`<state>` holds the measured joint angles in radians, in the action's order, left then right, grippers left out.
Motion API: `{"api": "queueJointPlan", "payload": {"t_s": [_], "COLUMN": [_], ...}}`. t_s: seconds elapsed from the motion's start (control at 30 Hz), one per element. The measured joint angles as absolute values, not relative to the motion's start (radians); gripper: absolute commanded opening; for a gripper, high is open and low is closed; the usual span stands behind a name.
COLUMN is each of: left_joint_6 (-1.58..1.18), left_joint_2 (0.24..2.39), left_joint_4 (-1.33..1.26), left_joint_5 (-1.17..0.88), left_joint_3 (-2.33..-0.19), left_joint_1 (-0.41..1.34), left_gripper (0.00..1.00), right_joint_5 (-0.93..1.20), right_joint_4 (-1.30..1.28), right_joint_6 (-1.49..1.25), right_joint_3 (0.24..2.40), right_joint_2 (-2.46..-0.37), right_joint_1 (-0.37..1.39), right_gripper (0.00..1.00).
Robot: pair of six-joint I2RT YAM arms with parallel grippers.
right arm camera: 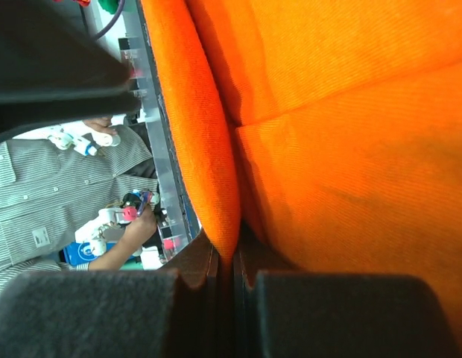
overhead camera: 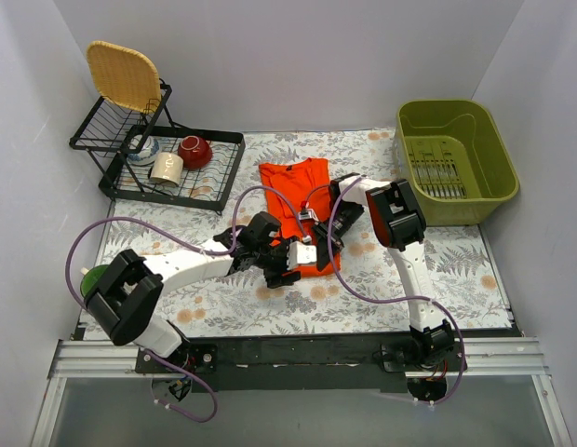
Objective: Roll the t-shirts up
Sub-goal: Roll the T-shirt to the center of the board.
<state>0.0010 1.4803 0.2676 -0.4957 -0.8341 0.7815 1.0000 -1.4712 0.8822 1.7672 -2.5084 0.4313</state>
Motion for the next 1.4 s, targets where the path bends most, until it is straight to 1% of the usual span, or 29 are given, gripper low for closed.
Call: {"api": "queueJointPlan", "payload": {"t_s": [0.2, 0.27, 0.33, 0.37, 0.4, 0.47, 0.53, 0.57, 0.67, 0.73, 0.77, 0.83, 0.87, 0.9, 1.0, 1.1, 1.17, 1.23, 1.33, 1.4], "left_joint_6": [0.028, 0.034, 0.039, 0.044, 0.051, 0.065, 0.081, 0.091, 0.115, 0.116, 0.115, 0.110, 0.107, 0.104, 0.093, 0.083, 0.079, 0.077, 0.077, 0.079], "left_joint_2": [1.548, 1.560, 1.565, 1.566, 1.566, 1.567, 1.568, 1.568, 1.568, 1.572, 1.576, 1.583, 1.585, 1.588, 1.596, 1.605, 1.618, 1.635, 1.663, 1.682], "left_joint_4": [0.172, 0.138, 0.124, 0.122, 0.123, 0.123, 0.125, 0.127, 0.134, 0.142, 0.149, 0.160, 0.163, 0.166, 0.178, 0.202, 0.225, 0.254, 0.300, 0.330], "left_joint_5": [-0.403, -0.391, -0.385, -0.385, -0.385, -0.386, -0.391, -0.395, -0.415, -0.427, -0.431, -0.438, -0.440, -0.442, -0.446, -0.464, -0.489, -0.522, -0.572, -0.604], "left_joint_3": [-0.754, -0.746, -0.746, -0.746, -0.746, -0.746, -0.746, -0.746, -0.747, -0.752, -0.757, -0.768, -0.771, -0.774, -0.786, -0.805, -0.824, -0.849, -0.887, -0.912], "left_joint_1": [0.783, 0.783, 0.784, 0.785, 0.786, 0.787, 0.788, 0.788, 0.788, 0.787, 0.787, 0.787, 0.787, 0.787, 0.786, 0.777, 0.765, 0.749, 0.724, 0.707], "left_gripper": [0.59, 0.57, 0.54, 0.53, 0.52, 0.52, 0.52, 0.52, 0.52, 0.52, 0.52, 0.53, 0.53, 0.53, 0.53, 0.53, 0.53, 0.53, 0.53, 0.53], "right_joint_5": [1.007, 1.010, 1.010, 1.010, 1.010, 1.018, 1.047, 1.055, 1.047, 1.008, 0.990, 0.956, 0.937, 0.929, 0.892, 0.853, 0.810, 0.761, 0.703, 0.671], "right_joint_4": [-1.468, -1.467, -1.466, -1.467, -1.466, -1.465, -1.469, -1.470, -1.431, -1.353, -1.309, -1.232, -1.190, -1.153, -0.988, -0.792, -0.669, -0.544, -0.419, -0.337], "right_joint_6": [0.882, 0.883, 0.884, 0.884, 0.886, 0.889, 0.890, 0.892, 0.902, 0.919, 0.928, 0.955, 0.970, 0.979, 1.000, 1.032, 1.065, 1.102, 1.136, 1.155], "right_joint_3": [1.769, 1.769, 1.769, 1.769, 1.769, 1.766, 1.756, 1.756, 1.755, 1.752, 1.744, 1.700, 1.662, 1.622, 1.383, 1.101, 0.923, 0.760, 0.640, 0.608], "right_joint_2": [-2.509, -2.509, -2.509, -2.509, -2.509, -2.506, -2.495, -2.487, -2.423, -2.339, -2.287, -2.160, -2.086, -2.022, -1.734, -1.463, -1.328, -1.234, -1.187, -1.185], "right_joint_1": [0.431, 0.431, 0.431, 0.431, 0.430, 0.426, 0.411, 0.398, 0.340, 0.281, 0.252, 0.197, 0.176, 0.166, 0.178, 0.260, 0.337, 0.412, 0.459, 0.478], "right_gripper": [0.01, 0.02, 0.08, 0.15, 0.28, 0.43, 0.53, 0.61, 0.69, 0.73, 0.81, 0.86, 0.99, 0.99, 0.99, 0.99, 0.99, 0.98, 0.95, 0.93]}}
